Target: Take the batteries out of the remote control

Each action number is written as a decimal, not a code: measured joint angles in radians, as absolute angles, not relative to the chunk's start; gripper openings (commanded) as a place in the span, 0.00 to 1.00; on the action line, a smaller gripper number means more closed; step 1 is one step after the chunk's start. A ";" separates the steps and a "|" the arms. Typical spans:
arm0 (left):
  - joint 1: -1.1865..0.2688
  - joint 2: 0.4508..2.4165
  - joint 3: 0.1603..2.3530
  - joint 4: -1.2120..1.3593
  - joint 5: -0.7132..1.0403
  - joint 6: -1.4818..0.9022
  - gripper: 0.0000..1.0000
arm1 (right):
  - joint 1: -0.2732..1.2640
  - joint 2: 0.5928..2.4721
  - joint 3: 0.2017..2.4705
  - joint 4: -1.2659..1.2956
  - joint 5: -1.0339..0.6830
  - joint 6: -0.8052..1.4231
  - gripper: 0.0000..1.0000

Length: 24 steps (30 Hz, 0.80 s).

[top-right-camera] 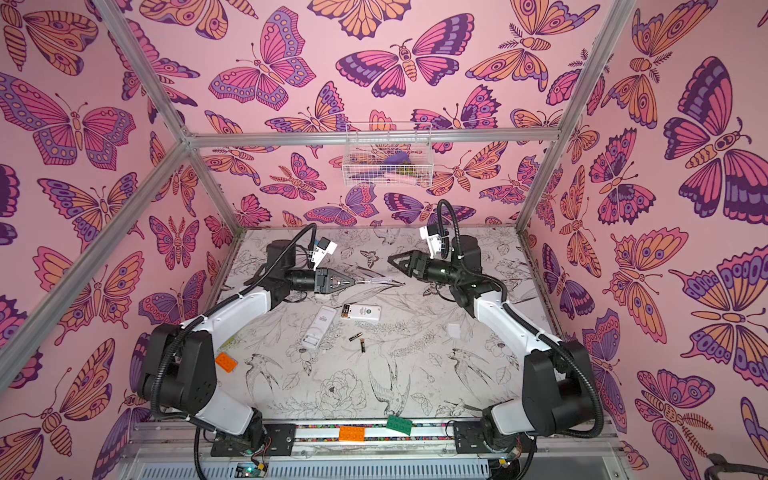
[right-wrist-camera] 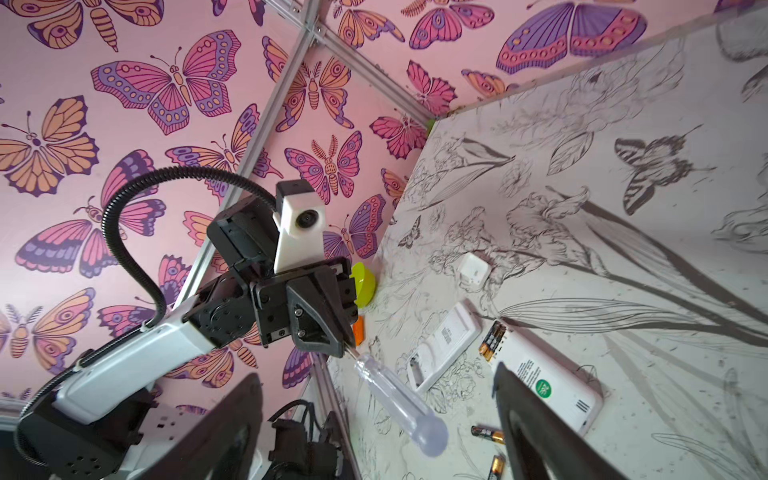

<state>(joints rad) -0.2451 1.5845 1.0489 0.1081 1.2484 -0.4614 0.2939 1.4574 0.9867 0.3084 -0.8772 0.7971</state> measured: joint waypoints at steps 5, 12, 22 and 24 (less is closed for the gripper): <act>-0.245 1.595 1.046 0.257 1.288 -0.575 0.00 | 0.294 1.489 0.984 0.406 -0.967 0.859 0.84; -0.249 1.625 1.033 0.443 1.291 -0.715 0.00 | 0.310 1.513 0.983 0.488 -1.038 0.892 0.74; -0.275 1.627 1.028 0.522 1.284 -0.778 0.00 | 0.405 1.633 0.987 0.580 -1.075 0.963 0.57; -0.273 1.627 1.026 0.530 1.284 -0.784 0.00 | 0.415 1.635 0.987 0.595 -1.074 0.973 0.57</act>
<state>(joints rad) -0.2729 1.6272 1.0264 0.5297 1.2839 -0.7841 0.4149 1.6348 0.9867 0.5953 -1.0737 0.9730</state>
